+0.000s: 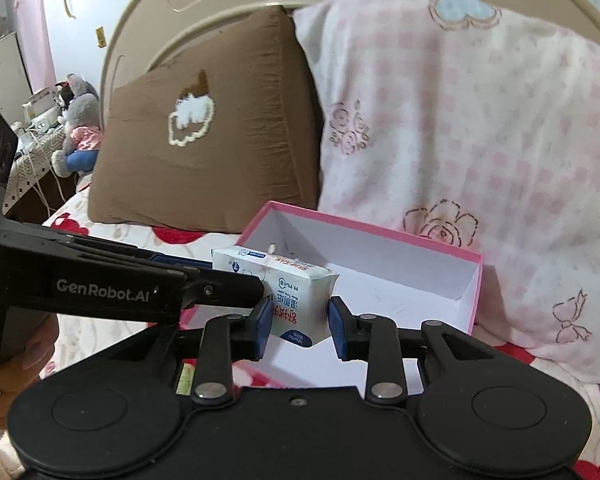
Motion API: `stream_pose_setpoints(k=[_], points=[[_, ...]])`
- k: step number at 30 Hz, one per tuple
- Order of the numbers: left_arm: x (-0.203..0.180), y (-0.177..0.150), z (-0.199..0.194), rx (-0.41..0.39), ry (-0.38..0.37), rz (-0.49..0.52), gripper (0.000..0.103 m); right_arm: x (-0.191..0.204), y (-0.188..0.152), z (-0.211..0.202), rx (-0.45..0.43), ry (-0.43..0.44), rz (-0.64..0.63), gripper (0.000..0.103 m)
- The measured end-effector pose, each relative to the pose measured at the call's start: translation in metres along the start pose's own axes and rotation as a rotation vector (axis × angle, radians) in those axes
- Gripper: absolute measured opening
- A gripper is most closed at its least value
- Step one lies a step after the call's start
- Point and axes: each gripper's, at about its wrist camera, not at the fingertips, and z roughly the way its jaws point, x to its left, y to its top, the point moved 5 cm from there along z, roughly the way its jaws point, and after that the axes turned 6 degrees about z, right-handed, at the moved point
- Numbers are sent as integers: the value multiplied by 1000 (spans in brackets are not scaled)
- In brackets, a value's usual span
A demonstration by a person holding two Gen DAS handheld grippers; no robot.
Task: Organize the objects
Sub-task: 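Lift the wet-wipe pack with the left tool and carry it into the pink box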
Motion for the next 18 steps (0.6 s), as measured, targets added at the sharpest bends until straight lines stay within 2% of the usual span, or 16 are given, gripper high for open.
stream_pose_setpoints(k=[6,18], points=[[15,6,51,40,7,-56,34,-31,-4,46,43,24,56,36],[43,8,131,108,35,-114,34,-59,-5,122,117,-29,55,35]])
